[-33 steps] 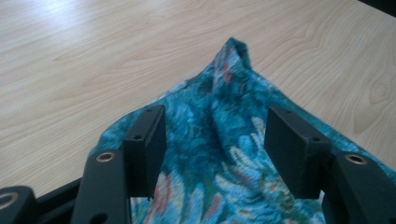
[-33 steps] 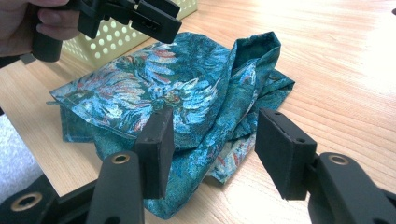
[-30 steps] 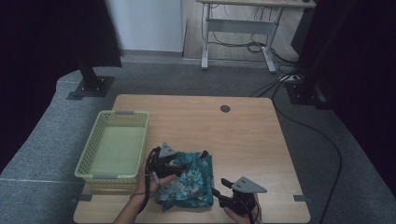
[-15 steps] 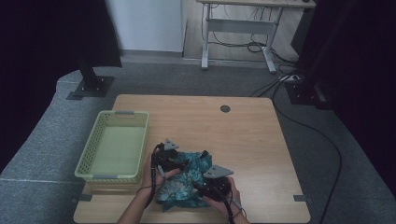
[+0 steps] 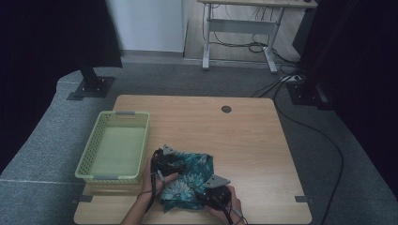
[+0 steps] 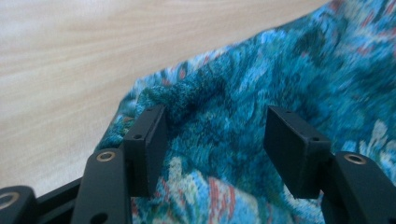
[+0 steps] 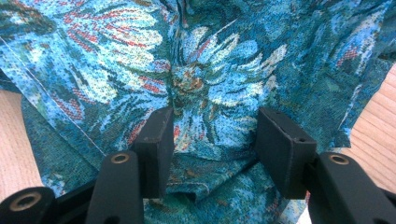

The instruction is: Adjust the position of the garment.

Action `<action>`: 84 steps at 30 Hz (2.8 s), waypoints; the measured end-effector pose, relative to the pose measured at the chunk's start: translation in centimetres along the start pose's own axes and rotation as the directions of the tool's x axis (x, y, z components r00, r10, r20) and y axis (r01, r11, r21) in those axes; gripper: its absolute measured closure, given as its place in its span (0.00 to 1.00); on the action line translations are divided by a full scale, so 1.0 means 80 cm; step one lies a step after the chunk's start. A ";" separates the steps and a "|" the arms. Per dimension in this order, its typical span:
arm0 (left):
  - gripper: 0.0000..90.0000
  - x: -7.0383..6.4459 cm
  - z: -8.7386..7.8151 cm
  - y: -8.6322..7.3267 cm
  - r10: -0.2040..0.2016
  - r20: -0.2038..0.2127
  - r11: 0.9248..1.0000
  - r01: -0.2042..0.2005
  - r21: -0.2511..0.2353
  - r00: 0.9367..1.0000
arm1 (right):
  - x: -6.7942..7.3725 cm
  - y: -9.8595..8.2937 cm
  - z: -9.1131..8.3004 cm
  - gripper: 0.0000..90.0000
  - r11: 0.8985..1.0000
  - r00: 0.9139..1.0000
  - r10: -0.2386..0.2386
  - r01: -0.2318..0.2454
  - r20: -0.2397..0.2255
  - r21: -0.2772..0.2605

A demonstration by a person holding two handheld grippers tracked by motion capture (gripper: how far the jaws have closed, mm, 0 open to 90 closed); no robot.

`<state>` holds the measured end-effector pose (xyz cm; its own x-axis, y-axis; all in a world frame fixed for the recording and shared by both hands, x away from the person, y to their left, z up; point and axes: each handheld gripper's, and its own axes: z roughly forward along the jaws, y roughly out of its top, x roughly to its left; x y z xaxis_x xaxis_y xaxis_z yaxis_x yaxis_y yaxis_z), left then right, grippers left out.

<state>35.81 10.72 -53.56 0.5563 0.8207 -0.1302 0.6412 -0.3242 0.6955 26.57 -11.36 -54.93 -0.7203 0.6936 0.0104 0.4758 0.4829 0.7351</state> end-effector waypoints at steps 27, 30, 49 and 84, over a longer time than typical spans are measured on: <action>0.46 -0.001 0.015 0.000 0.021 0.007 1.000 -0.021 -0.020 1.000 | -0.018 -0.002 -0.001 0.52 1.000 1.000 0.002 -0.002 -0.004 0.000; 0.46 -0.007 0.020 0.004 0.034 0.009 0.999 -0.034 -0.015 0.999 | -0.023 -0.004 -0.004 0.52 1.000 1.000 0.006 -0.006 0.003 0.001; 0.43 -0.042 0.045 0.026 0.112 0.042 0.994 -0.112 0.018 0.993 | -0.066 -0.034 -0.033 0.52 0.997 0.996 0.082 -0.082 0.042 -0.008; 0.42 -0.132 0.068 0.031 0.254 0.111 0.966 -0.258 0.028 0.961 | -0.062 -0.098 -0.106 0.51 0.997 0.976 0.075 -0.076 0.206 -0.003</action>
<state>34.39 -1.30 -54.29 0.7558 0.6543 -0.0272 0.4905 -0.5381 0.6854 22.16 -23.11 -55.02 -0.5628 0.8233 -0.0743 0.5280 0.4272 0.7340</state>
